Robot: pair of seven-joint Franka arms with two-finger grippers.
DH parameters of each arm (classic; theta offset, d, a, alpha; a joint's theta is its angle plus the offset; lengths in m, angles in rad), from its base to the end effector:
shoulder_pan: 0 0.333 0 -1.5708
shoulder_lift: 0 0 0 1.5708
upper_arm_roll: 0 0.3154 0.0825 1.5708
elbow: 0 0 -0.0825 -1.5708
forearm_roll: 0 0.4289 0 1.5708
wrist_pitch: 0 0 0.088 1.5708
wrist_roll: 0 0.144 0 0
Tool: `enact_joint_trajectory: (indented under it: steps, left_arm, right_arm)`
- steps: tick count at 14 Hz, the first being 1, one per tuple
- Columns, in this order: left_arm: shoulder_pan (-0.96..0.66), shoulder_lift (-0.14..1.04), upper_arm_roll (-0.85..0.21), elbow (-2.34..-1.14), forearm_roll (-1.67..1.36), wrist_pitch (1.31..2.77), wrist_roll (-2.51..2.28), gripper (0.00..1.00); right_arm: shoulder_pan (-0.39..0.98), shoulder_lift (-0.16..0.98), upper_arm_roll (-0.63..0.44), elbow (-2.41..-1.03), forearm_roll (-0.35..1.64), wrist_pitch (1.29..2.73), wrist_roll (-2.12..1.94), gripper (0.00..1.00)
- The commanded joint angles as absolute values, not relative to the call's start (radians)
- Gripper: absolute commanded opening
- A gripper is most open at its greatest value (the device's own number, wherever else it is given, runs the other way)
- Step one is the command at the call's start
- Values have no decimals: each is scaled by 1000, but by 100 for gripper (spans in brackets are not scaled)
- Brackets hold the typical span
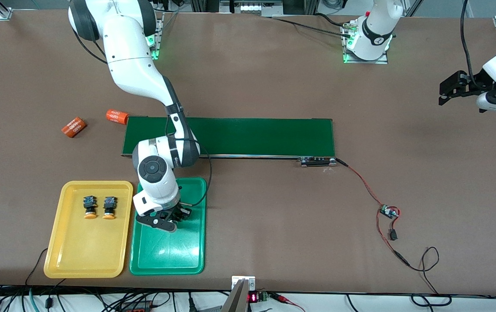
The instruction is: Sort buttons by color to trays
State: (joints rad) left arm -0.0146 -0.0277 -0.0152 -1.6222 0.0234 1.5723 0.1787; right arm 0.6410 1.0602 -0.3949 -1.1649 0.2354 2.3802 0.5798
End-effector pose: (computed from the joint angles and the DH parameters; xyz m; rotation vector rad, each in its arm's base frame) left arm 0.5891 -0.0143 0.5770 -3.1023 0.3250 0.0373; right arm 0.7723 0.2934 0.1298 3.0505 -0.3995 0.4096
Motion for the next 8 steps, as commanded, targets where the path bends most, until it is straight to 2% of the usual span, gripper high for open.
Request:
enact_joint_trajectory:
  steps: [1,3,6,8]
  left_arm:
    - [-17,-17,-17,-1594,31,1551,169,100]
    - [-17,-17,-17,-1594,31,1551,169,100]
    - [-17,-17,-17,-1594,31,1551,169,100]
    - [-17,-17,-18,-1594,31,1551,169,100]
  right_arm:
    - [611,1075,-357,-1127,256,2387,569,33]
    - [607,1075,-357,-1127,256,2390,569,100]
    - [606,1068,-365,-1127,253,2378,563,100]
    - [607,1036,-374,-1127,249,2317,563,100]
